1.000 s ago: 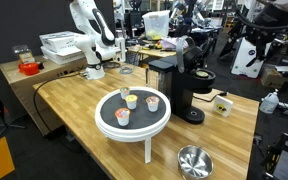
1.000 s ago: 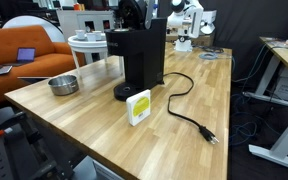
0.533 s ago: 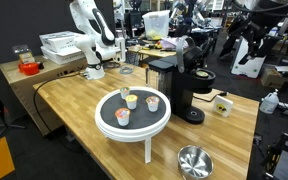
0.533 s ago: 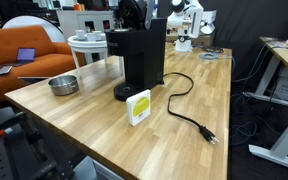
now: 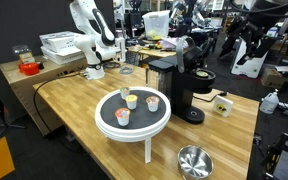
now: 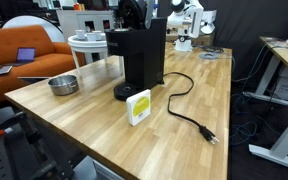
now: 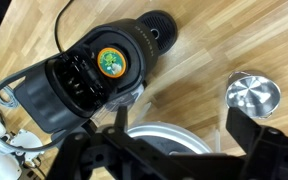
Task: Open the coffee maker, take out the cup and put it in the pot
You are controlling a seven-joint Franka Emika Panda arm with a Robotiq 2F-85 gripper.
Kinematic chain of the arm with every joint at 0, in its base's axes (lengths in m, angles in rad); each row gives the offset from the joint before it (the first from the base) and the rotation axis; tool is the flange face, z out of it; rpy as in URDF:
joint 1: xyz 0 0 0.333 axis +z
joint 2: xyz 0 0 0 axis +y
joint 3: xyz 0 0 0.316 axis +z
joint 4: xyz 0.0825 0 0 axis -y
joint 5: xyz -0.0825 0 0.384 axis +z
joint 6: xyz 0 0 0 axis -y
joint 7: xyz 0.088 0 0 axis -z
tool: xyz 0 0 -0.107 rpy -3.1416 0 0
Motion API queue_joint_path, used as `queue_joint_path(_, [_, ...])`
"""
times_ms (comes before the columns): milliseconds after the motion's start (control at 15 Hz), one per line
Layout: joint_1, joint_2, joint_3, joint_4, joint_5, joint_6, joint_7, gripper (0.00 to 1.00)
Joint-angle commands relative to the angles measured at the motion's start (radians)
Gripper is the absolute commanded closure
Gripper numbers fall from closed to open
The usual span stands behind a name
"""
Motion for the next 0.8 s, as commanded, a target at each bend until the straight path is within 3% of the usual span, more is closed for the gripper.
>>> queue_joint_path(0, [0.007, 0.0, -0.007, 0.002, -0.006, -0.004, 0.004, 0.0])
queue_joint_path(200, [-0.019, 0.038, -0.007, 0.041, 0.018, -0.064, 0.076, 0.0])
queue_joint_path(533, [-0.088, 0.104, 0.003, 0.111, 0.002, -0.06, 0.344, 0.0])
queue_joint_path(733, [-0.132, 0.146, 0.044, 0.146, -0.023, -0.047, 0.533, 0.0])
